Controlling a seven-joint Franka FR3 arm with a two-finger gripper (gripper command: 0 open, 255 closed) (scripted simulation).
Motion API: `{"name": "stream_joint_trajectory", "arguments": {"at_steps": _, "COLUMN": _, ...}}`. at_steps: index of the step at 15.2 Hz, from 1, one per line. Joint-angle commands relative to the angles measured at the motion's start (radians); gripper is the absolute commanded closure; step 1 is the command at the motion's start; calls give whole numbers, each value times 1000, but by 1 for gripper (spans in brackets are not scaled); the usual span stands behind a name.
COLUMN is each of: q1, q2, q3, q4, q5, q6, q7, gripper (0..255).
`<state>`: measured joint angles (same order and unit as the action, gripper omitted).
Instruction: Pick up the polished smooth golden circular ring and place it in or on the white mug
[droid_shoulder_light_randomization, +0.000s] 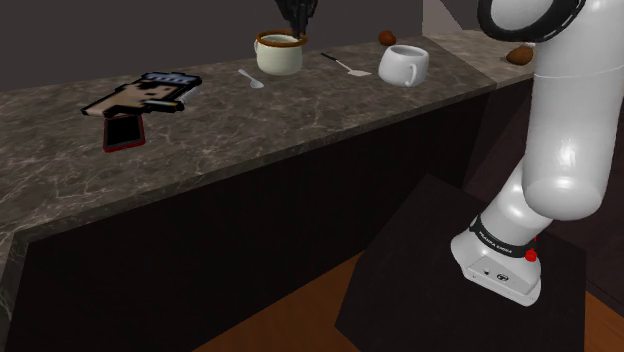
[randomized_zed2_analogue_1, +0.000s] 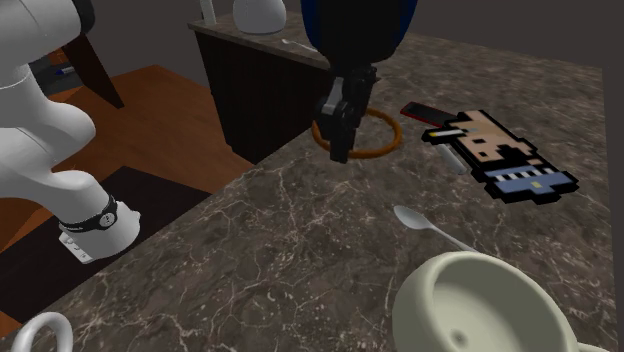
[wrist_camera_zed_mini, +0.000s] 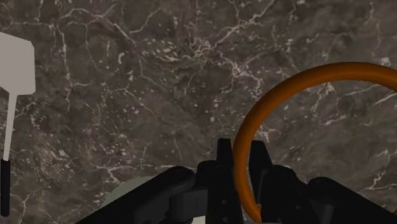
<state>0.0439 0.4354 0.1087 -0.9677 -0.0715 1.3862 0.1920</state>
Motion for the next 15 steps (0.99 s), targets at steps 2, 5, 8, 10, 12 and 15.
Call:
{"name": "stream_joint_trajectory", "arguments": {"at_steps": 2, "q1": -52, "q2": -89, "q3": -14, "q4": -126, "q5": 13, "q6": 41, "q7": -57, "gripper": 255}}
{"name": "stream_joint_trajectory", "arguments": {"at_steps": 5, "q1": -99, "q2": -172, "q3": -32, "q4": -247, "q5": 25, "q6": 81, "q7": -117, "gripper": 255}}
{"name": "stream_joint_trajectory", "arguments": {"at_steps": 8, "q1": -143, "q2": -239, "q3": -55, "q4": -339, "q5": 34, "q6": 108, "q7": -180, "gripper": 255}}
{"name": "stream_joint_trajectory", "arguments": {"at_steps": 10, "q1": -170, "q2": -276, "q3": -72, "q4": -389, "q5": 38, "q6": 123, "q7": -223, "gripper": 255}}
{"name": "stream_joint_trajectory", "arguments": {"at_steps": 12, "q1": -196, "q2": -308, "q3": -91, "q4": -431, "q5": 42, "q6": 134, "q7": -267, "gripper": 255}}
{"name": "stream_joint_trajectory", "arguments": {"at_steps": 15, "q1": -234, "q2": -347, "q3": -120, "q4": -481, "q5": 45, "q6": 147, "q7": -334, "gripper": 255}}
